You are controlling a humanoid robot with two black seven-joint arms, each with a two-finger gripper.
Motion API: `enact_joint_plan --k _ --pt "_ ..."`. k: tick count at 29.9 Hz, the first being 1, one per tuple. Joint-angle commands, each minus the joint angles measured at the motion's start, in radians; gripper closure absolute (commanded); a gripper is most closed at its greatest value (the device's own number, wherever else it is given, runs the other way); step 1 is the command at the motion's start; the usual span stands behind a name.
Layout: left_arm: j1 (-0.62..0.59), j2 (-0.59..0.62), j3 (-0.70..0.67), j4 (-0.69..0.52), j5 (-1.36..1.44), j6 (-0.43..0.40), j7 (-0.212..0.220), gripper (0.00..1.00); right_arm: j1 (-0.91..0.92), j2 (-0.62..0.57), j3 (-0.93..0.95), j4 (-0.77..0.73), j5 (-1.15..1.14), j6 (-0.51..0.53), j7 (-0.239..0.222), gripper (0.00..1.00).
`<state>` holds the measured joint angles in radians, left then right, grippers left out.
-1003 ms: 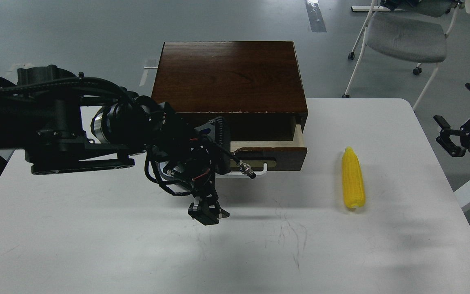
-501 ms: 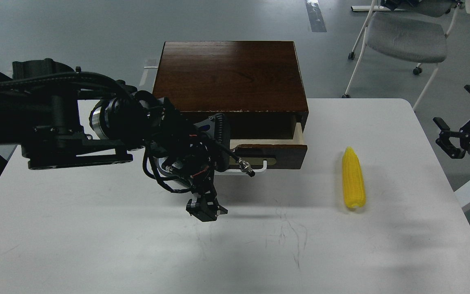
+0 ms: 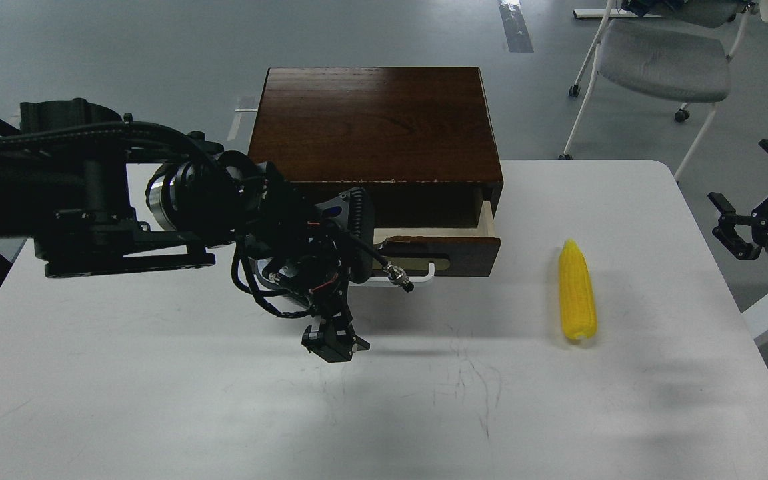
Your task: Put corn in drawer with both arms
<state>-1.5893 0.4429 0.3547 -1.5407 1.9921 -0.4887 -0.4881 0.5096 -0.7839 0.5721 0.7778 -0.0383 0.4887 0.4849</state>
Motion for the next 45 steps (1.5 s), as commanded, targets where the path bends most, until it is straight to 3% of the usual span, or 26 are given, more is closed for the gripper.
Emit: enact_joint_plan --k 1,14,37,45 --pt "0.0 -0.009 0.003 -0.002 0.04 0.0 -0.001 0.02 0.0 -0.002 0.0 0.0 0.0 0.0 0.0 0.0" --pt "-0.023 -0.01 0.024 -0.018 0.19 0.0 -0.001 0.02 -0.002 -0.002 0.0 0.0 0.0 0.0 0.0 0.0" --pt "-0.069 -0.009 0.029 -0.042 0.19 0.0 -0.001 0.03 -0.003 -0.002 0.0 0.0 0.0 0.0 0.001 0.0" --pt "-0.115 0.078 -0.011 -0.148 0.19 0.0 -0.001 0.03 -0.003 -0.002 0.0 -0.002 0.0 0.0 0.0 0.0"
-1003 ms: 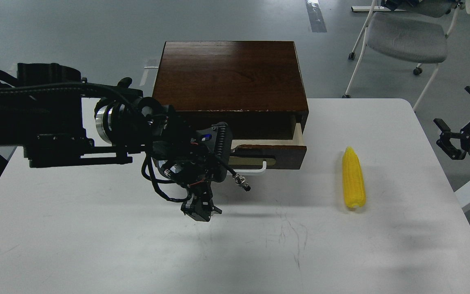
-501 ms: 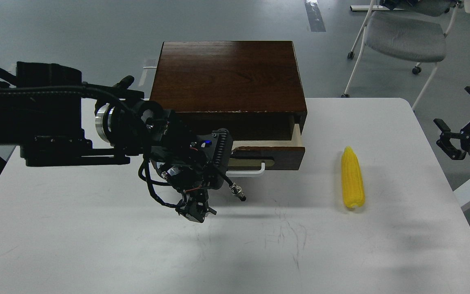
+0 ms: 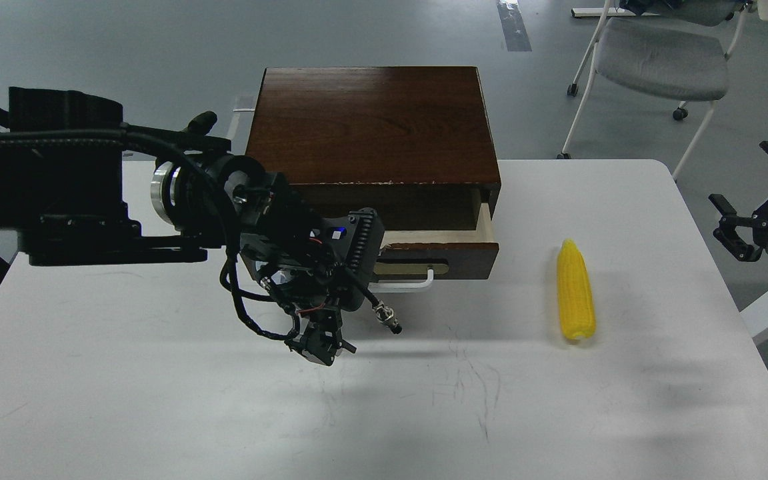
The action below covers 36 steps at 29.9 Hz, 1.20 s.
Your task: Put corn in drawer with both arms
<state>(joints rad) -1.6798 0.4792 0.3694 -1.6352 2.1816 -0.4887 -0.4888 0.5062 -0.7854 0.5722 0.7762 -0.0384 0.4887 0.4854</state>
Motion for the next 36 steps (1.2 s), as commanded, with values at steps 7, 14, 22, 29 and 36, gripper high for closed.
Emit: enact_joint_plan --k 7,14,22,29,36 --pt "-0.037 0.133 -0.249 -0.094 -0.152 0.0 0.0 0.02 -0.006 -0.002 0.0 0.002 0.0 0.0 0.001 0.0" --pt "-0.014 0.193 -0.432 -0.026 -0.602 0.0 0.0 0.02 -0.014 -0.021 -0.009 0.003 0.0 0.0 0.001 0.0" --pt "0.1 0.315 -0.449 0.192 -1.298 0.0 0.038 0.02 -0.02 -0.043 -0.011 0.005 -0.002 0.0 -0.001 0.0" --pt "0.314 0.34 -0.451 0.33 -1.743 0.007 0.036 0.02 -0.021 -0.049 -0.017 0.006 -0.002 0.0 -0.001 0.0" --pt "0.6 0.32 -0.615 0.486 -1.977 0.11 0.036 0.02 -0.02 -0.083 -0.021 0.018 -0.011 0.0 -0.001 0.0"
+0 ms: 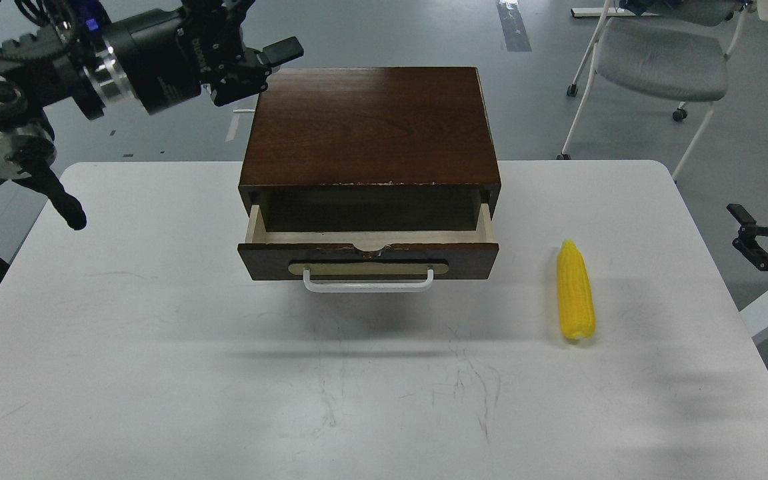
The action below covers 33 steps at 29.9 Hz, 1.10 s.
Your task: Put corn in drawer with both arms
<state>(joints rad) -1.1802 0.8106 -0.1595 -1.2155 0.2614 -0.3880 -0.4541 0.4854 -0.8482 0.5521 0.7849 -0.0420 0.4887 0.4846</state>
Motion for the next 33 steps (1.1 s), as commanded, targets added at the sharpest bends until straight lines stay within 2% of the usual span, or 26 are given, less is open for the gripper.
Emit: enact_joint_plan --k 1,5,8,15,17,20,25,33 --pt "0.123 -0.016 -0.113 0.089 -0.068 0.009 0.003 0.02 0.001 -0.029 -0.001 0.017 -0.013 0.0 0.0 0.0" --pt "0.247 -0.083 -0.279 0.255 -0.12 -0.023 0.011 0.02 0.018 -0.13 -0.004 0.129 -0.12 0.0 0.0 0.0" --pt "0.278 -0.108 -0.314 0.313 -0.123 -0.061 0.011 0.02 0.042 -0.187 -0.004 0.198 -0.272 0.0 0.0 0.0" --pt "0.294 -0.142 -0.322 0.317 -0.123 -0.066 0.006 0.02 0.163 -0.23 -0.018 0.292 -0.792 0.0 0.0 0.0" --pt "0.294 -0.145 -0.325 0.314 -0.123 -0.066 0.006 0.02 0.252 -0.22 -0.09 0.3 -0.98 0.0 0.0 0.0" --pt "0.294 -0.145 -0.325 0.309 -0.123 -0.066 0.006 0.02 0.37 -0.203 -0.238 0.318 -1.088 0.0 0.0 0.0" --pt "0.294 -0.143 -0.327 0.307 -0.123 -0.066 0.003 0.02 0.591 -0.109 -0.587 0.295 -1.133 0.0 0.0 0.0" --pt "0.294 -0.143 -0.345 0.307 -0.123 -0.068 0.003 0.02 0.644 0.079 -0.742 0.128 -1.133 0.0 0.0 0.0"
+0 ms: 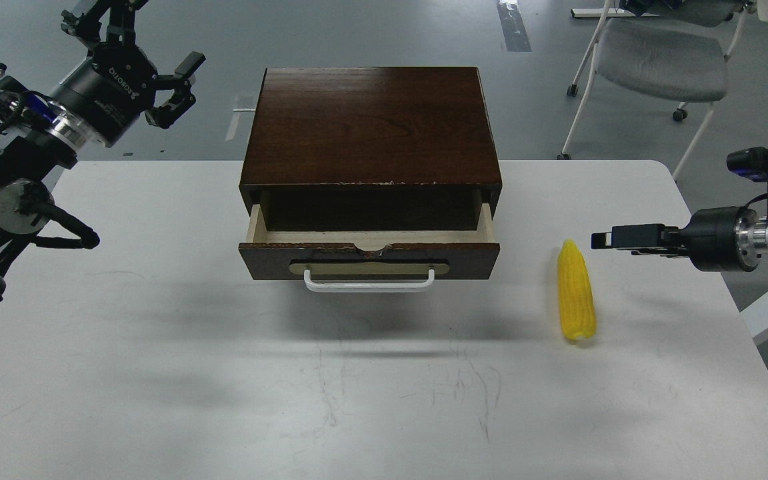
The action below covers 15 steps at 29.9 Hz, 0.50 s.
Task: Put corn in drawer with both arms
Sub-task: 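Reach the right gripper to the yellow corn cob and grasp it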
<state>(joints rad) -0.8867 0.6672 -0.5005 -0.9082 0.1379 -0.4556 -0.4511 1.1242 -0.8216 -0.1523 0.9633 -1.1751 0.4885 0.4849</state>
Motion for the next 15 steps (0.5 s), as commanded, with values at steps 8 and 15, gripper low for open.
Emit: enact_joint_plan --k 8,15 --pt "0.0 0.002 -0.018 0.0 0.0 -0.005 0.005 0.02 0.003 0.136 -0.13 -0.115 0.0 0.0 0.001 0.0" --pt "-0.001 0.008 -0.02 0.0 0.0 -0.005 0.005 0.02 0.003 0.193 -0.156 -0.164 0.0 0.0 0.001 0.0"
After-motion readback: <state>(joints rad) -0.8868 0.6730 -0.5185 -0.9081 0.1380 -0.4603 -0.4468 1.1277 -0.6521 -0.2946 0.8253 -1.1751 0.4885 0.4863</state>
